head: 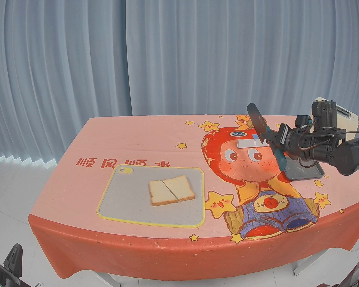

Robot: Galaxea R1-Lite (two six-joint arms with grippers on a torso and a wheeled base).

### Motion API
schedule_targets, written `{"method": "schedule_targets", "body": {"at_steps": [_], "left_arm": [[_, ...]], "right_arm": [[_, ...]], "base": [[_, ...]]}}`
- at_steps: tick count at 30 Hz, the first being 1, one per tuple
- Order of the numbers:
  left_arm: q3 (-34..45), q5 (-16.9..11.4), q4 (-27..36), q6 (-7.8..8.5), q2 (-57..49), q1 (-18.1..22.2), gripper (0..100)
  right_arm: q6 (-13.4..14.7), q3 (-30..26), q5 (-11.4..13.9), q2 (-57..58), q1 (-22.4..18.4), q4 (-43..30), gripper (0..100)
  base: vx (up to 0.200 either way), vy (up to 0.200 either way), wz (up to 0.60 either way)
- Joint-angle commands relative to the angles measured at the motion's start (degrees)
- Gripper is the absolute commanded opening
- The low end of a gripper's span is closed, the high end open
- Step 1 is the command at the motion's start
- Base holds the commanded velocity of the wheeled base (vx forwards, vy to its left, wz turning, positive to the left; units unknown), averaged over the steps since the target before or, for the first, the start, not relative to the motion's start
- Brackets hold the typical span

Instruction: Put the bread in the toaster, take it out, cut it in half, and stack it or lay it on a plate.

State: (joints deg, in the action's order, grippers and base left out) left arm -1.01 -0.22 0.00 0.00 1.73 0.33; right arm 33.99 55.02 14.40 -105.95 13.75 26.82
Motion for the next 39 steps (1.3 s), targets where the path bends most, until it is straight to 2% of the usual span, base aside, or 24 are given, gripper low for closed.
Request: {"method": "schedule_targets", "body": {"at_steps": [1, 15, 19, 39], "left_arm": [[1.0, 0.0, 0.0, 0.0, 0.1, 0.0, 0], [1.0, 0.0, 0.0, 0.0, 0.1, 0.0, 0], [1.0, 0.0, 0.0, 0.0, 0.1, 0.0, 0], [1.0, 0.0, 0.0, 0.0, 0.1, 0.0, 0]], "right_arm": [[-0.1, -0.4, 2.2, -0.4, -1.7, 0.0, 0], [-0.4, -0.8, 2.1, -3.0, -2.5, 0.0, 0], [-1.6, -0.7, 1.7, -3.9, -2.7, 0.4, 0], [-1.7, -0.6, 1.7, -5.4, -3.1, 0.0, 0]], "base": [[0.0, 0.0, 0.0], [0.0, 0.0, 0.0], [0.0, 0.0, 0.0], [0.0, 0.0, 0.0]]}}
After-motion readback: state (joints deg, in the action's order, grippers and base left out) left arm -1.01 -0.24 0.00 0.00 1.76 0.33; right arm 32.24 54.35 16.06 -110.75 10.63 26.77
